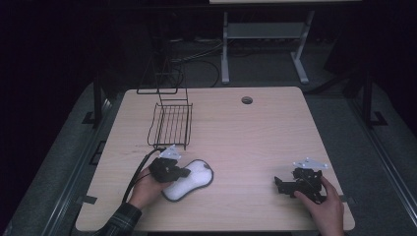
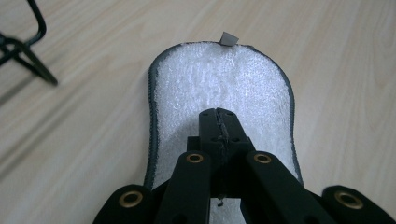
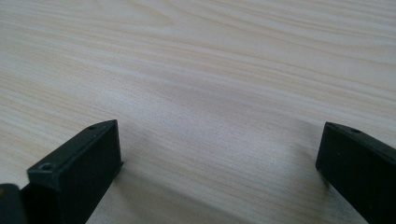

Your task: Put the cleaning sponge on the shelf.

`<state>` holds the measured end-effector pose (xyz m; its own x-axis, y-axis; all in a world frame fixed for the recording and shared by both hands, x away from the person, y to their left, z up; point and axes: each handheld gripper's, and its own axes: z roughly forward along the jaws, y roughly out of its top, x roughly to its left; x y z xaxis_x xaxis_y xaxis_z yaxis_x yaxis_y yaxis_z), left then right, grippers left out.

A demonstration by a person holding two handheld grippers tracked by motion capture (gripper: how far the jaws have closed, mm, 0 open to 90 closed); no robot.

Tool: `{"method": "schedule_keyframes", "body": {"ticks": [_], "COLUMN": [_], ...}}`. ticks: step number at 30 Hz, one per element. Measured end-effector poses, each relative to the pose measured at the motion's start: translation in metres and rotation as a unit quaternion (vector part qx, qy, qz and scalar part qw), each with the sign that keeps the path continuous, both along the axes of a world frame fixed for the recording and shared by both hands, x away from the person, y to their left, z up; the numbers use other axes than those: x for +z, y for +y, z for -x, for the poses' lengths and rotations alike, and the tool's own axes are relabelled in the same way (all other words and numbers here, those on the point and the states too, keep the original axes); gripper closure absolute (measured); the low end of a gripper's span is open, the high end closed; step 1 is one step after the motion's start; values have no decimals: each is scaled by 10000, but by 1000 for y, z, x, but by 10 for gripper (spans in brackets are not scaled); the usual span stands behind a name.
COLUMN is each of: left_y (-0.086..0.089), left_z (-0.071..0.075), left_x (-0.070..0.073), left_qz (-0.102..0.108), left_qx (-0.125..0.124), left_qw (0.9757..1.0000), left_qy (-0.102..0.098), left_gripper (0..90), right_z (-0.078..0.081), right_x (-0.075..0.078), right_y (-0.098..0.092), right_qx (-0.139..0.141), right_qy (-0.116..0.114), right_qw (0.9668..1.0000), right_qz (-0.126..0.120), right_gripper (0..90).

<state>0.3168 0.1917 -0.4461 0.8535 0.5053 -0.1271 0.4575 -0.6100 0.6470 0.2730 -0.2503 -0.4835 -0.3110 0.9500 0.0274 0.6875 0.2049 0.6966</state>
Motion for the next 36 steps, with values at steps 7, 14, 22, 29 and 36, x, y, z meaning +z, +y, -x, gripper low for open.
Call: {"method": "schedule_keyframes", "body": {"ticks": [7,14,22,29,36], "left_y": [13,16,23,17,16], "left_z": [11,11,9,16,17], "left_x": [0,6,11,7,-2], "left_qz": [77,144,330,189,91], "left_qx": [31,44,247,304,281], "left_qw": [9999,9999,9991,9994,9995], "left_qy": [83,7,104,-12,-86], "left_gripper": [899,836,510,229,144], "right_z": [0,0,0,0,0], "right_x": [0,0,0,0,0], "right_y": [0,0,0,0,0], "right_qx": [3,4,4,4,3], "right_qy": [-4,-3,-3,-3,-3], "right_qw": [10000,10000,10000,10000,10000], "right_qz": [2,1,4,2,1], "right_gripper": [0,0,0,0,0]}}
